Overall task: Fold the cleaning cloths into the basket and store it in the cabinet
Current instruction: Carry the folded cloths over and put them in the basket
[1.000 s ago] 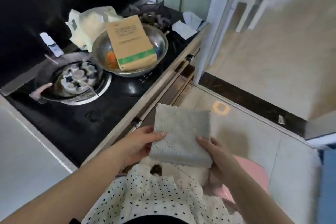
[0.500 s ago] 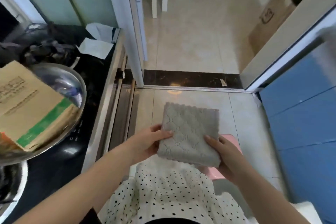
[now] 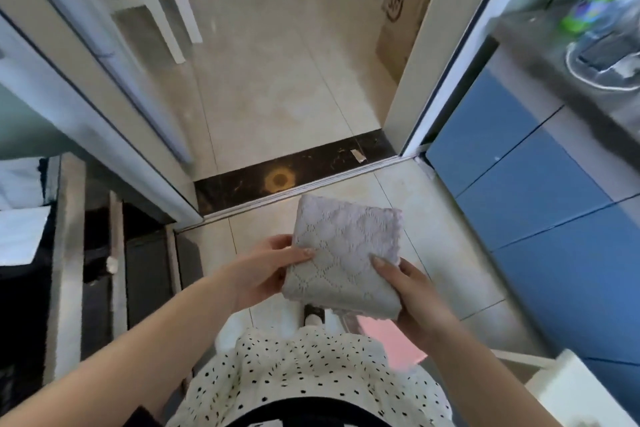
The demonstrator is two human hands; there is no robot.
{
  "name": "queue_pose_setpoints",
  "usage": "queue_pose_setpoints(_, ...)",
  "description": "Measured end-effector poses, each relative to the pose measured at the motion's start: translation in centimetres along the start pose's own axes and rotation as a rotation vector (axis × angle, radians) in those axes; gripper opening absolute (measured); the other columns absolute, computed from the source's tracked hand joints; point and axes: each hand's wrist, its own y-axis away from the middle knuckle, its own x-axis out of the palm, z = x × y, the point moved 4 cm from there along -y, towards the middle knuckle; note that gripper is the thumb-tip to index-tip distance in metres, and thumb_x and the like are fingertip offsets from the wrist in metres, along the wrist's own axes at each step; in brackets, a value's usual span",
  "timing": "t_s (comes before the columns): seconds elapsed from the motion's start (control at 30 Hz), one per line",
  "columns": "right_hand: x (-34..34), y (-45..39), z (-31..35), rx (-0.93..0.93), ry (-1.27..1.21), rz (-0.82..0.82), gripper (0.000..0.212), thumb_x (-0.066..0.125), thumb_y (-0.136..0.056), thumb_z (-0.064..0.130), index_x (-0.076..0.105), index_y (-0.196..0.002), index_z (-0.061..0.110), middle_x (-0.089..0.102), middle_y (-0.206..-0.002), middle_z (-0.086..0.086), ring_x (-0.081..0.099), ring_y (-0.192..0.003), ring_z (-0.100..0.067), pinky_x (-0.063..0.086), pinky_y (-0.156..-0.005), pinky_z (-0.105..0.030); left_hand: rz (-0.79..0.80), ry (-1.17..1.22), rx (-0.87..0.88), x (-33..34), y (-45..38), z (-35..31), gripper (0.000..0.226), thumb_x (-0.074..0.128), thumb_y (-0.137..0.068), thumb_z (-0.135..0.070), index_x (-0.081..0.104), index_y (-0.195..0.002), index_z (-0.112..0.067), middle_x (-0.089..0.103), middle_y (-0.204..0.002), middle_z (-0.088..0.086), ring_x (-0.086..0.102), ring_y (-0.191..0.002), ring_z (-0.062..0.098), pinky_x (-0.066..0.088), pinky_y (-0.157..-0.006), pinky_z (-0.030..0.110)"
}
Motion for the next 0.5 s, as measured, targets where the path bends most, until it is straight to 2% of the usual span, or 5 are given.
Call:
queue_pose_setpoints(0.1, -0.8, -2.0, 3.7, -0.018, 0.047, -0.08, 0.041, 0.06, -0.088, 0.021, 0.051, -0.121, -0.002, 0.071, -0.101, -0.017, 0.071, -0.079, -0.031, 0.055, -0.053, -0.029, 0.035, -0.089, -0.026, 1.4, -3.2, -4.3, 0.057, 0.073, -0.071, -0.013, 0.052, -0.124, -0.004, 0.064, -0.118, 0.015, 0.065, -0.104, 0.03, 0.057, -0.08, 0.037)
queue_pose_setpoints(0.2, -1.8, -4.2, 7.3, -0.056, -0.027, -0.137, 0.05, 0.065, -0.083, 0.023, 0.05, -0.124, -0.003, 0.067, -0.112, -0.02, 0.066, -0.1, -0.036, 0.057, -0.078, -0.041, 0.107, -0.123, -0.048, 3.2, -6.3, -8.5, 0.063, 0.076, -0.07, -0.016, 0.051, -0.127, -0.006, 0.064, -0.12, 0.014, 0.064, -0.107, 0.03, 0.055, -0.086, 0.041)
queue_pose_setpoints(0.23, -1.8, -4.4, 7.9, -0.063, -0.047, -0.143, 0.051, 0.066, -0.082, 0.023, 0.051, -0.124, -0.003, 0.067, -0.114, -0.02, 0.065, -0.103, -0.037, 0.056, -0.082, -0.042, 0.128, -0.128, -0.047, 3.5, -6.8, -9.2, 0.063, 0.076, -0.071, -0.016, 0.051, -0.128, -0.007, 0.064, -0.121, 0.013, 0.064, -0.108, 0.03, 0.053, -0.088, 0.042)
queue_pose_setpoints(0.37, -3.3, -6.4, 11.3, -0.113, -0.132, -0.217, 0.048, 0.065, -0.082, 0.021, 0.053, -0.122, -0.002, 0.068, -0.112, -0.019, 0.066, -0.101, -0.035, 0.057, -0.074, -0.036, 0.233, -0.224, -0.066, 6.3, -10.6, -13.5, 0.054, 0.073, -0.077, -0.017, 0.052, -0.127, -0.008, 0.065, -0.121, 0.011, 0.062, -0.111, 0.028, 0.048, -0.097, 0.045)
queue_pose_setpoints(0.5, -4.3, -8.2, 13.8, -0.165, -0.211, -0.315, 0.048, 0.066, -0.078, 0.022, 0.055, -0.119, 0.0, 0.07, -0.109, -0.017, 0.068, -0.099, -0.032, 0.058, -0.077, -0.037, 0.302, -0.295, -0.115, 8.4, -14.7, -17.0, 0.049, 0.068, -0.078, -0.016, 0.055, -0.124, -0.005, 0.067, -0.117, 0.013, 0.064, -0.109, 0.027, 0.048, -0.098, 0.044)
